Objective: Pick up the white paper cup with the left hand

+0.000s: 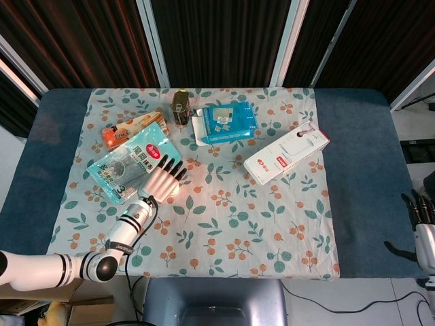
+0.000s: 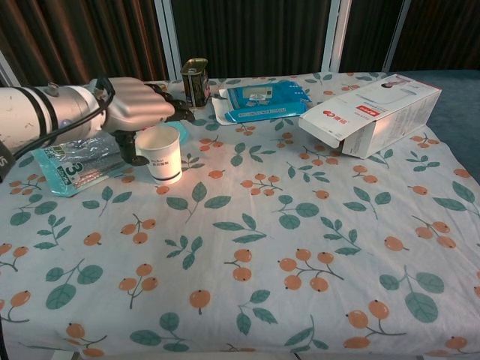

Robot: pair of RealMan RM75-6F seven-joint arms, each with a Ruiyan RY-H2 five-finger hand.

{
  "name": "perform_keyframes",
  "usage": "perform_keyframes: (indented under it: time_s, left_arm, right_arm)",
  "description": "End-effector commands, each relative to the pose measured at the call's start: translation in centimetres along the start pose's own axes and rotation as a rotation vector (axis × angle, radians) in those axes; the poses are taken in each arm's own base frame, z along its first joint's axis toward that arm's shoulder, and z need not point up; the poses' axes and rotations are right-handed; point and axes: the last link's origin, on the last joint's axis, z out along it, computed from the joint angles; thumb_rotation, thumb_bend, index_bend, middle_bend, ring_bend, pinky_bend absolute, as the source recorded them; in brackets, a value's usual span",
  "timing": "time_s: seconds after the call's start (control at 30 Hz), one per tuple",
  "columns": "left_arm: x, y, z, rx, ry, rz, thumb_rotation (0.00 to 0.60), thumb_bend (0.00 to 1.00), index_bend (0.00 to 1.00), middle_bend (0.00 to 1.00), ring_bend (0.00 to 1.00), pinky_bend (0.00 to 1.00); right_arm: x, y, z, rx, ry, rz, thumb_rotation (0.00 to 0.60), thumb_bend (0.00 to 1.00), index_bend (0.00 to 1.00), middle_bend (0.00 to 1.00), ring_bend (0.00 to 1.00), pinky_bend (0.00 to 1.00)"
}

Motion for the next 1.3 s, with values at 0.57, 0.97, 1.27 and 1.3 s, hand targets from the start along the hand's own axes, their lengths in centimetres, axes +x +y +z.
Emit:
perform_keyframes:
  time_s: [0.57,0.97,1.27,1.3]
  left_arm:
    - [-0.8,0.7,0.8,0.011,0.002,0.107,0.6,0.35,0.0,0.01,0.0,0.0]
    - [-1.5,1.0,1.1,-0.001,0.029,0.079,0.6,0.42,0.26,0.16,0.0,0.0]
    - [-1.4,0.8,1.0,0.002,0.042,0.059,0.6,0.44,0.3,0.17,0.0,0.0]
    - [-1.3,0.8,0.9,0.002,0.046,0.057,0.6,0.44,0.3,0.17,0.0,0.0]
  right_arm:
    - [-0.3,0.2,0.2,-0.009,-0.02,0.001,0.6,0.11,0.0,0.0,0.0,0.0]
    - [-0.3,0.4,0.3,-0.017,-0.039,-0.002,0.6,0.11,0.0,0.0,0.0,0.0]
    - [-0.3,0.5,0.3,-0.02,-0.039,-0.002,0.6,0.11,0.0,0.0,0.0,0.0]
    - [-0.3,0.5,0.3,-0.02,-0.04,-0.002,0.6,0.11,0.0,0.0,0.0,0.0]
